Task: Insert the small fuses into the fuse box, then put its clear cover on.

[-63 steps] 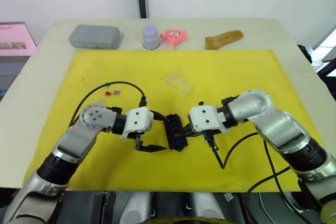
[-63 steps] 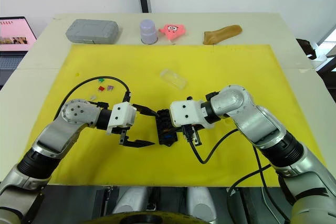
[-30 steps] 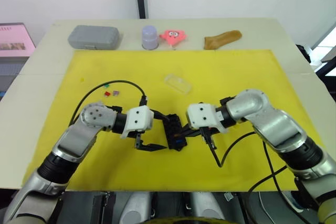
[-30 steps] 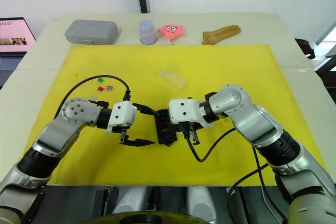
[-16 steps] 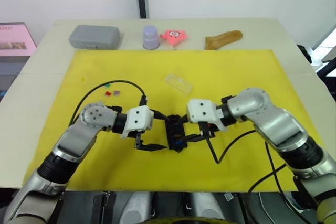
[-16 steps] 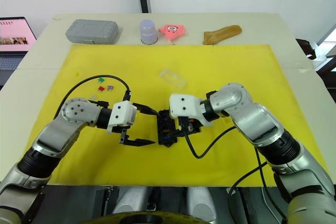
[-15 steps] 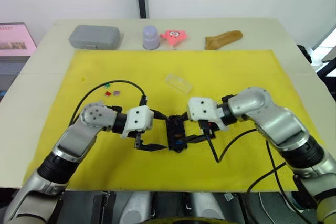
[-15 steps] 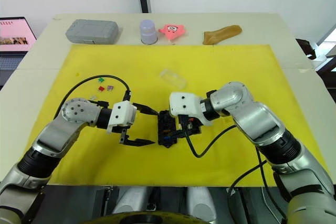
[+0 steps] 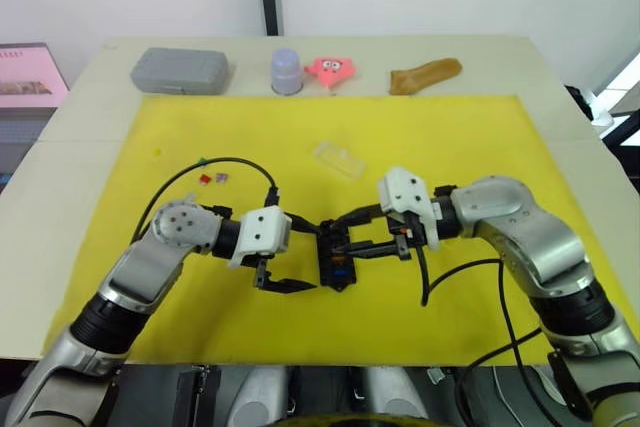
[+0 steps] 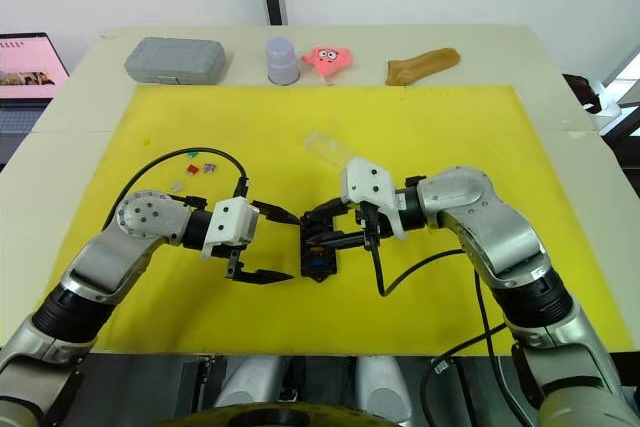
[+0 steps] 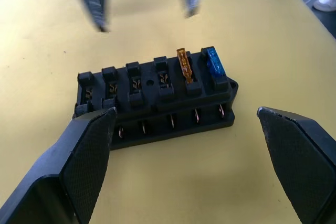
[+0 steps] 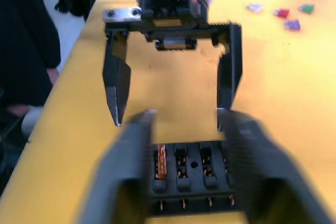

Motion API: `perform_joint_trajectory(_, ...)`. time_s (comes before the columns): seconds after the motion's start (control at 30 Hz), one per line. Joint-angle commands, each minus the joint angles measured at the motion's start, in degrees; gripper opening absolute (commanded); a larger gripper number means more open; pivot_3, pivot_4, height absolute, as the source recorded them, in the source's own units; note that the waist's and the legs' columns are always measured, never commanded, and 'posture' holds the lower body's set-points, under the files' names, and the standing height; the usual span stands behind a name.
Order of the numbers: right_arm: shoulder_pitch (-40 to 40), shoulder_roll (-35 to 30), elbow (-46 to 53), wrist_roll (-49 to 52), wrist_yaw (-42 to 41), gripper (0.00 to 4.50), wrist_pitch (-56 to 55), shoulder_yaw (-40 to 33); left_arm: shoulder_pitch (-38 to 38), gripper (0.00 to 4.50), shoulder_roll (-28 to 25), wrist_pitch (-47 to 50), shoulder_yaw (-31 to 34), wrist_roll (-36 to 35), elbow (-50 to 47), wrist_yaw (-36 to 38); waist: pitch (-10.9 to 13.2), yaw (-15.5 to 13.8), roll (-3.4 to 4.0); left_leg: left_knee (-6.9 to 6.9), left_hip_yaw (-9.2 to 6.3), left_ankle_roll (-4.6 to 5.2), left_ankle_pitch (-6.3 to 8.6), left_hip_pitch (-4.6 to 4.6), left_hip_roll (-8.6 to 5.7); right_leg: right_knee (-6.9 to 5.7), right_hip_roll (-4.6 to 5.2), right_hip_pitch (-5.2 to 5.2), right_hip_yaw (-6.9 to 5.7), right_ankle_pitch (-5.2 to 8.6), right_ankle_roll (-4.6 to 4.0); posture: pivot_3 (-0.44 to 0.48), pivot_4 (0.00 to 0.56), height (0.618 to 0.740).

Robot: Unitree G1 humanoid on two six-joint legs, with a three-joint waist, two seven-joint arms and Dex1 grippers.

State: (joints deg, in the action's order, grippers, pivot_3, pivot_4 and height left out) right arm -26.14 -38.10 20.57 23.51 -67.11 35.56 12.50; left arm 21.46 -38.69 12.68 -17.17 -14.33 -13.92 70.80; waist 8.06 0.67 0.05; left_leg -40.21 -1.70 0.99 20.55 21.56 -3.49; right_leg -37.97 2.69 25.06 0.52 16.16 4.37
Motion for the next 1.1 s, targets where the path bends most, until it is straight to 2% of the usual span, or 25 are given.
perform_joint_trajectory(0.03, 0.18, 0.7, 0.5, 1.5, 0.97, 0.06, -0.96, -1.39, 0.15, 4.5, 0.1, -0.53, 0.49, -0.52, -2.07, -0.16, 0.0, 0.0, 0.0, 0.0, 0.0, 0.0, 0.0, 0.0, 0.0, 0.0, 0.0, 0.0, 0.0, 0.0, 0.0, 0.0, 0.15, 0.74)
perform_joint_trajectory(0.23, 1.4, 0.14, -1.36, -3.1, 3.17, 0.06, -1.78, 2.99, 1.06, 4.5, 0.47, -0.47, 0.43, -0.36, -1.1, 0.18, 0.0, 0.03, 0.0, 0.01, 0.0, 0.0, 0.0, -0.02, 0.0, -0.01, 0.0, 0.0, 0.0, 0.0, 0.0, 0.0, 0.15, 0.74)
perform_joint_trajectory(0.63, 3.27, -1.44, 0.81, -1.87, 2.06, 0.06, -1.75, 3.52, 1.34, 4.5, 0.51, -0.38, 0.29, -0.14, -0.87, 0.11, 0.0, -0.02, 0.0, 0.0, 0.0, 0.0, 0.0, -0.02, 0.0, 0.0, 0.0, -0.01, 0.0, 0.0, 0.0, 0.0, 0.15, 0.74)
perform_joint_trajectory(1.1, -0.33, -0.96, 2.35, 1.41, 2.49, 0.06, 0.5, 1.41, 1.42, 4.5, 0.42, -1.01, 0.41, 0.07, -0.28, 0.32, 0.0, 0.01, 0.0, 0.0, 0.0, 0.0, 0.0, -0.02, 0.0, 0.0, 0.0, -0.01, 0.0, 0.0, 0.0, 0.0, 0.15, 0.74)
